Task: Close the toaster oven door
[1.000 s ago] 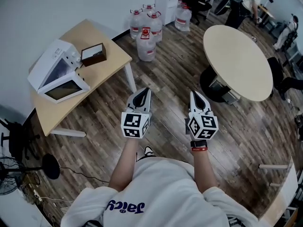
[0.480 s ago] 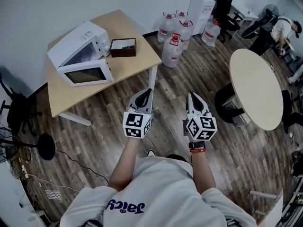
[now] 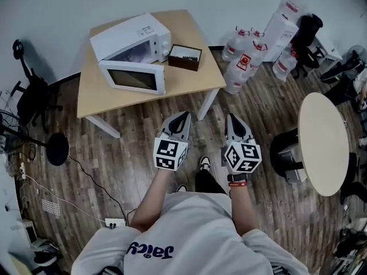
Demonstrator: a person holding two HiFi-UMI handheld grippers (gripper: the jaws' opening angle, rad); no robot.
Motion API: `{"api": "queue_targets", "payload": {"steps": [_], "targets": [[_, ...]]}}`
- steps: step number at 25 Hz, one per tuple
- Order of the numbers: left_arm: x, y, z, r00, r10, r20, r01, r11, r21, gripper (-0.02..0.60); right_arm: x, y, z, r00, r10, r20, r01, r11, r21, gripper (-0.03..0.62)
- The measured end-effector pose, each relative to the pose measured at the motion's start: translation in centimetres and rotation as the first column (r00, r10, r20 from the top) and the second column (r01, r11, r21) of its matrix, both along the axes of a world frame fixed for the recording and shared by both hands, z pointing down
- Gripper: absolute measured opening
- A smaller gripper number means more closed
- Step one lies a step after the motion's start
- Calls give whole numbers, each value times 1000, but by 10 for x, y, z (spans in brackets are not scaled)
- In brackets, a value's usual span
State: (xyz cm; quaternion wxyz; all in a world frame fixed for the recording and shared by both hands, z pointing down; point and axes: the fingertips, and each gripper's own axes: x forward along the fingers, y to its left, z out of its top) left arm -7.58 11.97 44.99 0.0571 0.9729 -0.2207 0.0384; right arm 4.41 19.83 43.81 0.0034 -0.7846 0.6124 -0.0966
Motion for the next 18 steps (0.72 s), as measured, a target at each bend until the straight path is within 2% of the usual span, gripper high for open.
{"api": "queue_targets", "payload": {"steps": [5,9,18], "targets": [[-13,-35,1,995,-98,6,98,995,20,20,-16,-55,0,992,-126,-6,126,992,13,15],[-12,-66,-3,984,-178,7,177,984,35,20,-14,-100,2,977,-213,-9,213,977,13,15],[12,-140,-12,941,-339,23,338,941,25,20,9,-203,-2,916,-401,15,401,916,3,15]]}}
